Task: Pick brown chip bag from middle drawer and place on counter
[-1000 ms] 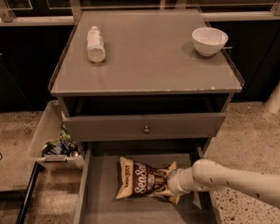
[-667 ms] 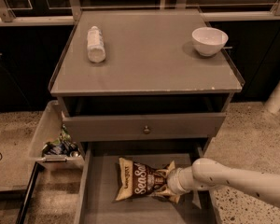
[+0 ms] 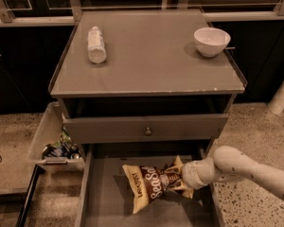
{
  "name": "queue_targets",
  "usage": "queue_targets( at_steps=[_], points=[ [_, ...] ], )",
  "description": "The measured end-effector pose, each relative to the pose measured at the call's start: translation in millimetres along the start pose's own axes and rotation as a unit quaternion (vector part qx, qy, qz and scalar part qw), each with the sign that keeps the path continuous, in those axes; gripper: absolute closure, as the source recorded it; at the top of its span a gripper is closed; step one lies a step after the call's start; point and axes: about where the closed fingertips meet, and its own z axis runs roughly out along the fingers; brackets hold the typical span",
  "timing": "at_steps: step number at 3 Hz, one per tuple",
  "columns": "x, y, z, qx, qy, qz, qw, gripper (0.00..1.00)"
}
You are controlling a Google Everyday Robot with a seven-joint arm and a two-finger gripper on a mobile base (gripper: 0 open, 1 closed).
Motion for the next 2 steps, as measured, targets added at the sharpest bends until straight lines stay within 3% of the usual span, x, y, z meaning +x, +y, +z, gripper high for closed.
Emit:
queue_targets(
  at_steps=[2],
  points=[
    [-36,18,-104,-0.001,-0.05,-0.042,0.9978,1.0]
  ],
)
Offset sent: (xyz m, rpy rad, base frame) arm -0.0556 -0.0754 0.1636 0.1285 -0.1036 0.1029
